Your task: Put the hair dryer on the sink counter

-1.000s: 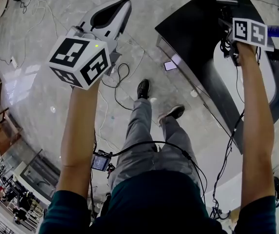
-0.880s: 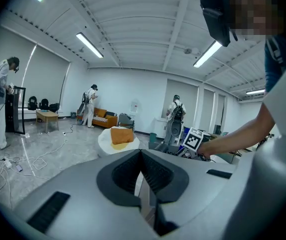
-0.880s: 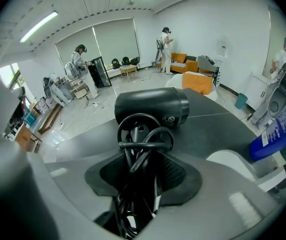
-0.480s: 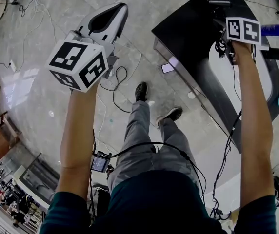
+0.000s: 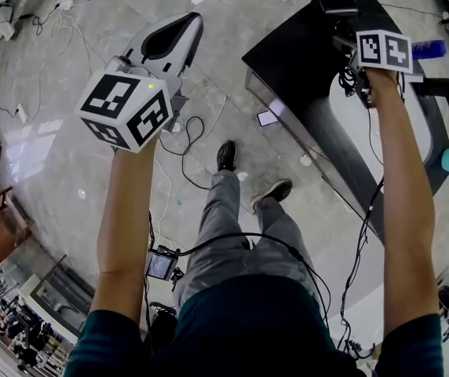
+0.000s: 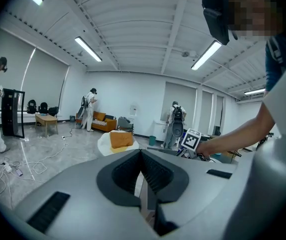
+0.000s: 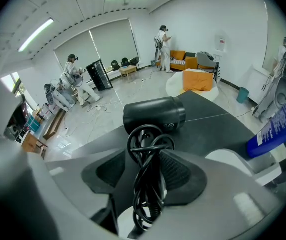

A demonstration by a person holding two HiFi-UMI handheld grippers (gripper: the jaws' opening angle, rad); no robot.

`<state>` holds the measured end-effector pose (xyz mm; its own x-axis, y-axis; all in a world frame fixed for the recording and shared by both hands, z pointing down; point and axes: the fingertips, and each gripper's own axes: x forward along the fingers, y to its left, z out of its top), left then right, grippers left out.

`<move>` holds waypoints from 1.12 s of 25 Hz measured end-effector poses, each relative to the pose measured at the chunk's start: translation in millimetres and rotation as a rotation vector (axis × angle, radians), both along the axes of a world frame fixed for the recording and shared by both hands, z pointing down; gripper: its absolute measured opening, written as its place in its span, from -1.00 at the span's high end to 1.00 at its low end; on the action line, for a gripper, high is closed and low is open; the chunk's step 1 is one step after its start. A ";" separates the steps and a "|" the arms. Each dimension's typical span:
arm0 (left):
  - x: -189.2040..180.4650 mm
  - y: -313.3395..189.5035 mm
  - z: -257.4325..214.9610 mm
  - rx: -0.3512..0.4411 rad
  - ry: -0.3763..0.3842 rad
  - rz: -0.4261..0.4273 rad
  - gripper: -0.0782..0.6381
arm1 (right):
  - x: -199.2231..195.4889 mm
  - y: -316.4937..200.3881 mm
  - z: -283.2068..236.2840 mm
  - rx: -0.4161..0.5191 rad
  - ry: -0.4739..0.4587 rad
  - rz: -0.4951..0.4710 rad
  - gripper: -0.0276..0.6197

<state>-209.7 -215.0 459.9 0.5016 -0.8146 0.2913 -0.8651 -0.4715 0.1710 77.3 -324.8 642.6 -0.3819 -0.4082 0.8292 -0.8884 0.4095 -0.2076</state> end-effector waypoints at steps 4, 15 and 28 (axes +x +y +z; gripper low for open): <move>-8.2 2.7 -10.9 0.013 0.002 -0.009 0.76 | 3.4 0.1 -16.1 0.028 -0.002 0.016 0.20; -1.8 15.9 -51.7 0.063 0.005 0.002 0.76 | 18.8 3.3 -85.7 0.127 -0.015 0.037 0.23; 29.5 52.0 -136.7 0.165 -0.036 0.072 0.76 | 27.4 53.4 -272.3 0.480 -0.134 -0.032 0.89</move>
